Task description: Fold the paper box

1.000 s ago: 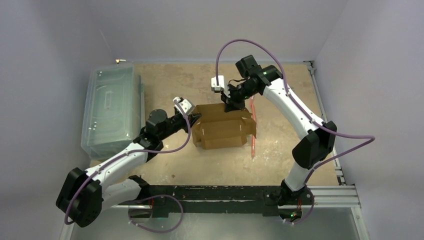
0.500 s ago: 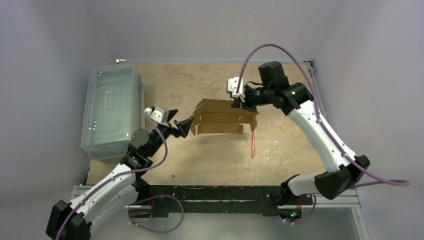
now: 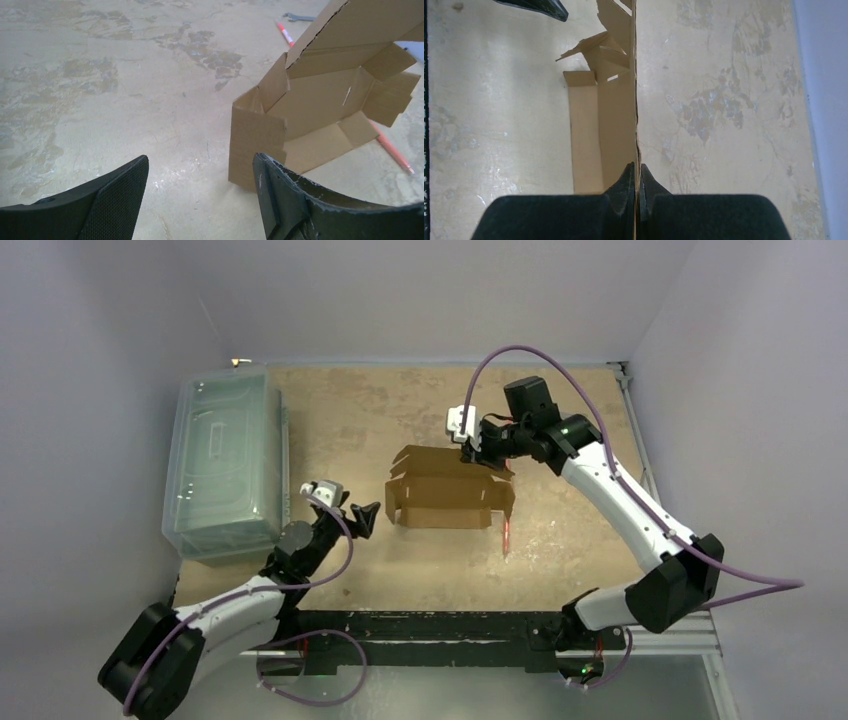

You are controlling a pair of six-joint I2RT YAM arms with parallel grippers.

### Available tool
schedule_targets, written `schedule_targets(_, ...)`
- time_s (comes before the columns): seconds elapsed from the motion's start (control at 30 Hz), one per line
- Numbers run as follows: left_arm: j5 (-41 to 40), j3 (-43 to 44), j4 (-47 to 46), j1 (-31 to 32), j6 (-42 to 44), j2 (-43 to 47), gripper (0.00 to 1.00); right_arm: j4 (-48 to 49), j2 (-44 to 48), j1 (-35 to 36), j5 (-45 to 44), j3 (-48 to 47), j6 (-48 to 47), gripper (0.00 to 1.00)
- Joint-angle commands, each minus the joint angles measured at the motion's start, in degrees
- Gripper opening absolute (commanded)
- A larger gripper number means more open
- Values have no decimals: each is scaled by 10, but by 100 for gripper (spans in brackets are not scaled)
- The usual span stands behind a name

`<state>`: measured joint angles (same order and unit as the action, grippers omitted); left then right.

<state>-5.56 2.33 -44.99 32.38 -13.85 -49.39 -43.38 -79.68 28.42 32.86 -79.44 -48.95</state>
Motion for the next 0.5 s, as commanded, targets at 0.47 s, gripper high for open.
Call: schedule_targets(0.47,123,2,-271,1,73,-207,74,35,14,-8,15,71,-3,0)
